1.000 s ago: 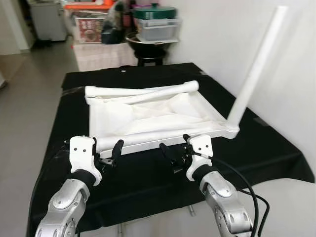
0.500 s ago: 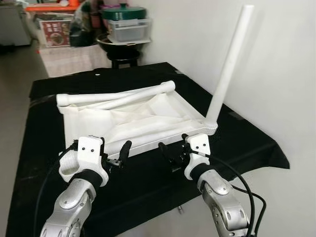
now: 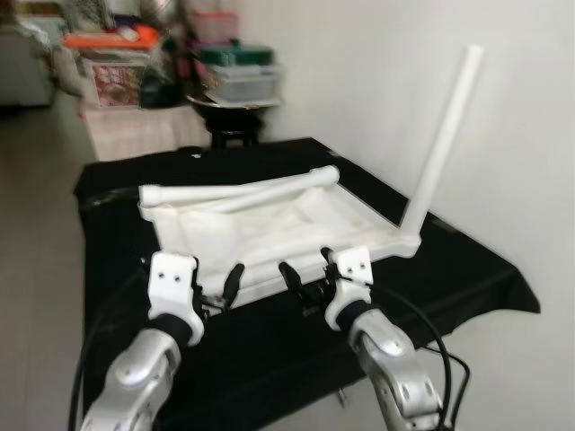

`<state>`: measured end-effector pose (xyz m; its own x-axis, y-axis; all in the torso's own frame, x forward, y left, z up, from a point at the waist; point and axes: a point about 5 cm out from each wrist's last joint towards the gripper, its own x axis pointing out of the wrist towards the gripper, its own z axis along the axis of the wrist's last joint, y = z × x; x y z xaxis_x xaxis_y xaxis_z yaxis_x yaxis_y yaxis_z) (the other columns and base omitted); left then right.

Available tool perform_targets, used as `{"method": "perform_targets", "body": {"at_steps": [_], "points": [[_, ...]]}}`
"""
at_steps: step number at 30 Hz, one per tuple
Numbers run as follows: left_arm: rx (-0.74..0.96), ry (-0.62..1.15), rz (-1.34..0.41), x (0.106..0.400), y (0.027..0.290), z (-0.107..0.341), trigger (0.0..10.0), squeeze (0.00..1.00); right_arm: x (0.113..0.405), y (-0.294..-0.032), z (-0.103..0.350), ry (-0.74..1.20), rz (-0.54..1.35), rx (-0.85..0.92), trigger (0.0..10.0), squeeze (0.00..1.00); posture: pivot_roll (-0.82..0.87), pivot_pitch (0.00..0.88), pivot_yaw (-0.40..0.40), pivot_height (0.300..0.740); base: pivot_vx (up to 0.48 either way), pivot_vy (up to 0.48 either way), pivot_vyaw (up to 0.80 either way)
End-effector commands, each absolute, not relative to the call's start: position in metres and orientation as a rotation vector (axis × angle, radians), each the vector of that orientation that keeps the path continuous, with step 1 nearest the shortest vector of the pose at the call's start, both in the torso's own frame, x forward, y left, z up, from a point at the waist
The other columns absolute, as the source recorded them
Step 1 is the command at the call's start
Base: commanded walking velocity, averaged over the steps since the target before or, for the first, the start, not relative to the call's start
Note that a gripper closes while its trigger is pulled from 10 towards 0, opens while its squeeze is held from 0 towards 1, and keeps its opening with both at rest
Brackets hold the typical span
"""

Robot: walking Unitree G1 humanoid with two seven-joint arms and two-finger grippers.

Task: Building children table

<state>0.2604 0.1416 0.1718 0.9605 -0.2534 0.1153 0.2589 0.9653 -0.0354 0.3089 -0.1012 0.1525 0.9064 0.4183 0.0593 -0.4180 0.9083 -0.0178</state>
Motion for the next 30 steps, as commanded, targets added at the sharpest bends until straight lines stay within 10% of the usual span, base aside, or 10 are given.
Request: {"method": "perform_targets", "body": {"at_steps": [1, 30], "points": [[-0.039, -0.107, -0.275, 0.261, 0.137, 0.173, 10.0, 0.00, 0.308, -0.109, 0.145, -0.028, 0.410, 0.013, 10.0, 0.00, -0.02, 0.017, -0.026, 0.740, 0.000, 0.000, -0.80], [-0.114, 0.169, -0.128, 0.235, 0.138, 0.144, 10.0, 0.00, 0.306, -0.101, 0.140, 0.018, 0.548, 0.056, 10.0, 0.00, -0.01, 0.028, -0.028, 0.740, 0.000, 0.000, -0.11]]}}
